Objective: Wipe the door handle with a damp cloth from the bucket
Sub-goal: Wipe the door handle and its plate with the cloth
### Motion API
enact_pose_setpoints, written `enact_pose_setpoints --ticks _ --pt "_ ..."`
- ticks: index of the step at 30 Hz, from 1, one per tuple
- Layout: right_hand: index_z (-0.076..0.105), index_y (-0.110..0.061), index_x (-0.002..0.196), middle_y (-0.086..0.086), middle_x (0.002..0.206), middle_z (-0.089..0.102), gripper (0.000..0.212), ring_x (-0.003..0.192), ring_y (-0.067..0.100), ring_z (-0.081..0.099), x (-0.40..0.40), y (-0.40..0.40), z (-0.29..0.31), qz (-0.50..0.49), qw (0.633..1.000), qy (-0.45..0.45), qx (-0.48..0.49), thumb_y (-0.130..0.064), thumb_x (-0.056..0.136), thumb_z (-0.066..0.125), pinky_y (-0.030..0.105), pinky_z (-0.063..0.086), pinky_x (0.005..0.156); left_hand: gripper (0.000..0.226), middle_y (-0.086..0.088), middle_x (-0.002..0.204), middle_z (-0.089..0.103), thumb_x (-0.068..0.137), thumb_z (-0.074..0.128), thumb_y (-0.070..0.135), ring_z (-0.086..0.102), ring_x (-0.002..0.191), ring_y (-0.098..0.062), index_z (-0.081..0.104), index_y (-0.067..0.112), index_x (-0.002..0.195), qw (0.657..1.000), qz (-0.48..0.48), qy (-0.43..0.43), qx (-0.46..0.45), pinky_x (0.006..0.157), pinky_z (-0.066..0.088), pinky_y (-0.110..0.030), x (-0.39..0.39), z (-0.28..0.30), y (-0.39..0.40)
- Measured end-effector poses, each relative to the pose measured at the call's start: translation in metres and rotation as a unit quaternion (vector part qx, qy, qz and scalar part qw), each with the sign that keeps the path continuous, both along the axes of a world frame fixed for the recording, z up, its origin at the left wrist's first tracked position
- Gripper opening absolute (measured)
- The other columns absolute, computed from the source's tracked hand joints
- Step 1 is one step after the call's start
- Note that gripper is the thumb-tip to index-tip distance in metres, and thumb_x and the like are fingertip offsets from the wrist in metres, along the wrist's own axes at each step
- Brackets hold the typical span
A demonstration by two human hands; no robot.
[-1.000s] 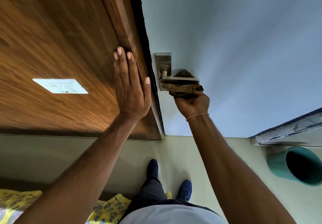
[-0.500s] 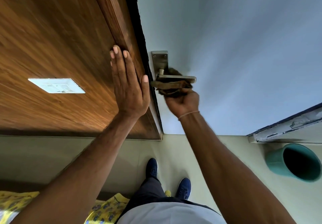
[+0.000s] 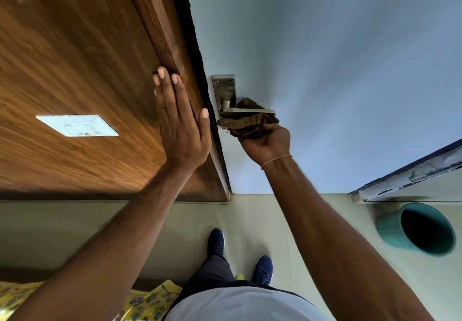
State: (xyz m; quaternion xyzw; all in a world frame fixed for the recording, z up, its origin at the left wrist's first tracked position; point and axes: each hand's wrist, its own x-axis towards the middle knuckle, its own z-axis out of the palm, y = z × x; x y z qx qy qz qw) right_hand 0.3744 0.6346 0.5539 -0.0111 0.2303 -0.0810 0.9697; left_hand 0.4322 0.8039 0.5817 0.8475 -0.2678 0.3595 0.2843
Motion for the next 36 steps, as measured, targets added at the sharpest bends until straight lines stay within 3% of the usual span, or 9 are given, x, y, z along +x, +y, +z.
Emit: enact_pose_setpoints --ticks 2,4,7,10,14,17,22,30,36 --pt "0.067 0.003 0.121 0.030 0.129 0.067 0.054 0.137 0.047 0.057 -0.006 -0.017 -0.001 -0.015 0.999 -0.001 -0.041 -0.004 0.098 0.019 0.060 0.043 0.118 0.069 -0.042 0.167 0.027 0.107 0.046 0.025 0.024 0.160 -0.055 0.028 -0.017 0.159 1.000 0.000 -0.001 0.004 0.134 0.026 -0.061 0.000 0.000 0.002" --pt "0.063 0.000 0.112 0.033 0.129 0.065 0.048 0.115 0.048 0.067 -0.012 -0.036 -0.001 -0.032 0.994 -0.008 -0.105 0.002 0.089 0.021 0.056 0.059 0.092 0.069 -0.041 0.168 0.027 0.108 0.046 0.025 0.024 0.160 -0.054 0.027 -0.016 0.159 1.000 -0.003 -0.002 0.007 0.134 0.025 -0.060 0.000 0.000 0.005" --pt "0.062 0.007 0.094 0.041 0.117 0.069 0.034 0.092 0.058 0.069 -0.017 -0.053 0.017 -0.018 0.931 0.061 -0.360 0.006 0.078 0.033 0.052 0.053 0.075 0.069 -0.040 0.169 0.026 0.108 0.046 0.025 0.023 0.161 -0.053 0.026 -0.016 0.160 1.000 -0.005 0.001 0.010 0.134 0.025 -0.060 0.000 0.000 0.005" --pt "0.071 0.004 0.088 0.026 0.085 0.079 0.031 0.074 0.056 0.071 -0.013 -0.053 0.044 0.028 0.771 0.144 -0.620 0.002 0.073 0.043 0.051 0.058 0.069 0.069 -0.040 0.168 0.025 0.107 0.049 0.022 0.023 0.161 -0.054 0.026 -0.016 0.160 1.000 -0.007 0.002 0.005 0.133 0.026 -0.062 -0.001 0.001 0.005" --pt "0.071 -0.021 0.093 0.005 0.079 0.078 0.036 0.084 0.033 0.072 0.002 -0.031 0.065 0.104 0.439 0.160 -0.878 -0.024 0.084 0.036 0.043 0.058 0.086 0.070 -0.039 0.169 0.026 0.106 0.054 0.018 0.023 0.161 -0.052 0.026 -0.015 0.161 1.000 -0.003 0.005 0.004 0.133 0.026 -0.062 -0.002 0.001 0.005" --pt "0.070 -0.017 0.105 0.012 0.095 0.078 0.044 0.089 0.039 0.069 0.014 -0.010 0.073 0.119 0.303 0.124 -0.937 -0.033 0.088 0.033 0.042 0.056 0.080 0.070 -0.038 0.169 0.027 0.105 0.056 0.017 0.024 0.161 -0.051 0.027 -0.014 0.161 1.000 0.000 0.004 0.002 0.133 0.026 -0.060 -0.002 0.001 0.005" --pt "0.069 -0.012 0.105 0.013 0.095 0.077 0.037 0.084 0.040 0.068 0.010 -0.014 0.062 0.112 0.229 0.039 -0.966 -0.032 0.092 0.041 0.043 0.057 0.074 0.071 -0.037 0.170 0.025 0.104 0.057 0.016 0.022 0.162 -0.050 0.027 -0.014 0.161 1.000 -0.006 0.001 0.008 0.135 0.024 -0.058 -0.002 0.002 0.006" --pt "0.069 -0.008 0.097 0.018 0.093 0.075 0.029 0.084 0.043 0.068 0.006 0.007 0.060 0.099 0.132 0.108 -0.980 -0.028 0.089 0.049 0.046 0.050 0.084 0.069 -0.037 0.170 0.026 0.107 0.052 0.020 0.022 0.162 -0.050 0.026 -0.013 0.162 1.000 -0.007 0.005 0.000 0.133 0.026 -0.060 -0.002 0.001 0.005" --pt "0.067 -0.007 0.132 0.020 0.127 0.066 0.039 0.108 0.045 0.067 -0.007 -0.002 0.046 0.071 0.099 0.034 -0.992 -0.016 0.096 0.052 0.055 0.055 0.098 0.065 -0.035 0.172 0.023 0.107 0.046 0.016 0.018 0.164 -0.047 0.026 -0.011 0.163 0.999 -0.031 0.015 0.007 0.135 0.024 -0.059 -0.001 0.002 0.014"
